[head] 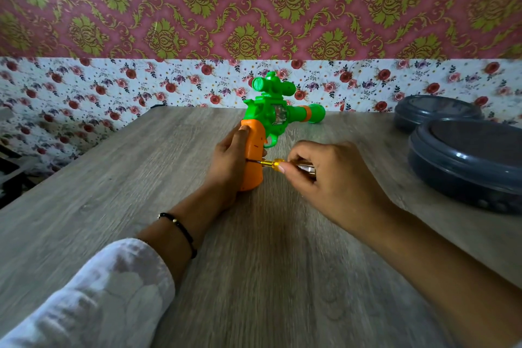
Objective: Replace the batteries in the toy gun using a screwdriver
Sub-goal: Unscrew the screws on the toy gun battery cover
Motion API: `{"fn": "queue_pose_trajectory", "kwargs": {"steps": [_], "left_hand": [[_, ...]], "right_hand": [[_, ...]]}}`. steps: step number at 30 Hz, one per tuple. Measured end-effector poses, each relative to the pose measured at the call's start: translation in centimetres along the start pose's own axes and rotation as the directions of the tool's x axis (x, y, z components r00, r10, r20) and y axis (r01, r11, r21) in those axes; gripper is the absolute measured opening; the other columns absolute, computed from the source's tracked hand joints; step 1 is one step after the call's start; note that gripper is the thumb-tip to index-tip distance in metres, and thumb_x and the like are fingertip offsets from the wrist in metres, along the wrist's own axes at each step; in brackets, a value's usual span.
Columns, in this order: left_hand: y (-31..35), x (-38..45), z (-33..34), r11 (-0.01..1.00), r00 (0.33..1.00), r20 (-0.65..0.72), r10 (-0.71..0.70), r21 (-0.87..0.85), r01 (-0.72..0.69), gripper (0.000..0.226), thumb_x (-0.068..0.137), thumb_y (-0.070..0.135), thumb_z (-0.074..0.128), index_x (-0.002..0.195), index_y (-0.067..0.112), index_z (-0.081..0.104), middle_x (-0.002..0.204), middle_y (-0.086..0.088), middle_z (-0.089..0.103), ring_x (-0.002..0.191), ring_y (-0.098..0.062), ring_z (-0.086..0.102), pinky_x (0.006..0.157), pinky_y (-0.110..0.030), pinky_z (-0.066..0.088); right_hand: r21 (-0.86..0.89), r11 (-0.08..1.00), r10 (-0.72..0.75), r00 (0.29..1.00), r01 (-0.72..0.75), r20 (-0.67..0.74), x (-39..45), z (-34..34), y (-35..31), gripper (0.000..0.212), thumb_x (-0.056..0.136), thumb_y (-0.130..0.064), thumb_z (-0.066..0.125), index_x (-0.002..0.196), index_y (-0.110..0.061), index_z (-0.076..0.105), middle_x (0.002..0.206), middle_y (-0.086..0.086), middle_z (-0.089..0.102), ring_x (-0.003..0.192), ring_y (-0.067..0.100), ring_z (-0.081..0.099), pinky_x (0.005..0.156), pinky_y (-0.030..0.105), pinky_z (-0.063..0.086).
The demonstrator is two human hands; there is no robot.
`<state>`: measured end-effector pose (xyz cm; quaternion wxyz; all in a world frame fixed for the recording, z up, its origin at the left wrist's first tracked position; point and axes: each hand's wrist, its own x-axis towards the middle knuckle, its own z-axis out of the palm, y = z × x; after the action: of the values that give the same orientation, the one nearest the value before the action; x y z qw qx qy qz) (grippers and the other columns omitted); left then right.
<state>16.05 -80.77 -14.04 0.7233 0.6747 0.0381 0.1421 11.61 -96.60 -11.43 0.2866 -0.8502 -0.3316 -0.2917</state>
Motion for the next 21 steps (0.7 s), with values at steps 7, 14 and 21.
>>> {"fn": "queue_pose_trajectory", "kwargs": {"steps": [7, 14, 21], "left_hand": [[-0.07, 0.15, -0.19, 1.000, 1.000, -0.012, -0.026, -0.004, 0.025, 0.043, 0.101, 0.037, 0.034, 0.135, 0.015, 0.048, 0.086, -0.005, 0.068, 0.063, -0.010, 0.064, 0.053, -0.019, 0.050], [0.28, -0.34, 0.03, 1.000, 1.000, 0.000, -0.003, 0.014, 0.003, 0.031, 0.102, 0.032, 0.036, 0.123, 0.016, 0.053, 0.075, -0.001, 0.059, 0.044, 0.005, 0.058, 0.039, -0.011, 0.042], [-0.08, 0.14, -0.25, 0.999, 1.000, 0.000, -0.025, 0.020, 0.025, 0.037, 0.101, 0.037, 0.035, 0.123, 0.014, 0.054, 0.079, -0.003, 0.066, 0.055, -0.003, 0.064, 0.050, -0.017, 0.049]], "right_hand": [[-0.123, 0.985, -0.116, 0.992, 0.123, 0.057, -0.14, -0.06, 0.02, 0.019, 0.083, -0.029, 0.057, 0.085, -0.011, 0.064, 0.059, 0.003, 0.060, 0.048, 0.016, 0.049, 0.046, 0.025, 0.039], [0.050, 0.994, -0.096, 0.995, 0.096, -0.008, 0.23, -0.72, -0.07, 0.009, 0.074, -0.017, 0.066, 0.083, -0.014, 0.068, 0.078, -0.002, 0.068, 0.068, 0.008, 0.059, 0.061, 0.026, 0.051], [-0.034, 0.999, 0.021, 0.999, -0.020, 0.030, -0.30, -0.37, -0.79, 0.033, 0.088, -0.049, 0.046, 0.090, -0.020, 0.060, 0.057, -0.004, 0.057, 0.049, 0.013, 0.053, 0.046, 0.029, 0.043]]}}
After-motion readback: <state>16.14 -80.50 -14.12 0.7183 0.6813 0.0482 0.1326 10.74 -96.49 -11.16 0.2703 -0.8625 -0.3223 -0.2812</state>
